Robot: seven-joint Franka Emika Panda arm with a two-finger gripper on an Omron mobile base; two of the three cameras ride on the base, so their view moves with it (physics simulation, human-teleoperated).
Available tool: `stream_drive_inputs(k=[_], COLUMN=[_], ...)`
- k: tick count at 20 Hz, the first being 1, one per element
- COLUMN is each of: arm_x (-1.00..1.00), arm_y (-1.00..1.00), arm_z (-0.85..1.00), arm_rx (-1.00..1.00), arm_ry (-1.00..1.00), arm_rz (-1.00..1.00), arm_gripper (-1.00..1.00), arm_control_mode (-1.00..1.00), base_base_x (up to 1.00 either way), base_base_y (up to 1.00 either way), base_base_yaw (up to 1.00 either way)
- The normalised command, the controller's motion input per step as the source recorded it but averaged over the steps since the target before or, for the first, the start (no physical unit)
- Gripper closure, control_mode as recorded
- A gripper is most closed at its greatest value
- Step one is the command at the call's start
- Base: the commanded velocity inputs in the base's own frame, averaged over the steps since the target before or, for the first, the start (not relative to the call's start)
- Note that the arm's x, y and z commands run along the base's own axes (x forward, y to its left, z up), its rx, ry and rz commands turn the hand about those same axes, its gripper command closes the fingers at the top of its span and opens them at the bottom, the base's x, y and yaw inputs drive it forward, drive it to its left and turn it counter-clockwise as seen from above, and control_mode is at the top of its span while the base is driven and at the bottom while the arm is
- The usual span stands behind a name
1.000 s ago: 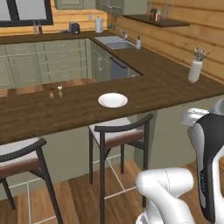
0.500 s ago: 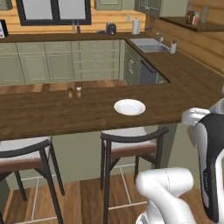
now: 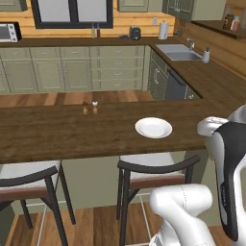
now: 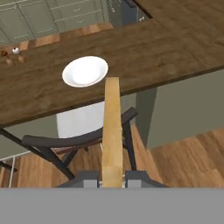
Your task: Start the toaster. Once the lever pops up, take the bread to the plate on the dining counter.
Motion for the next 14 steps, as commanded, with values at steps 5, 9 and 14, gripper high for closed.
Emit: stream_drive_inputs(k=[5,9,14], arm_x=[0.87,1.00,1.00], arm_y=[-0.16,-0.12,-0.01], arm_z=[0.01,-0.02,-0.30], arm_rx=[0.01,0.02,0.02], arm_ry=[0.00,0.00,0.08], arm_rz=[0.36,0.45,0.40], arm_gripper=[1.00,1.00,1.00], arm_control_mode=[-1.00,-1.00,-1.00], base_base_x=[0.00,0.00,0.00], base_base_y=[0.00,0.00,0.00], base_base_yaw=[0.00,0.00,0.00])
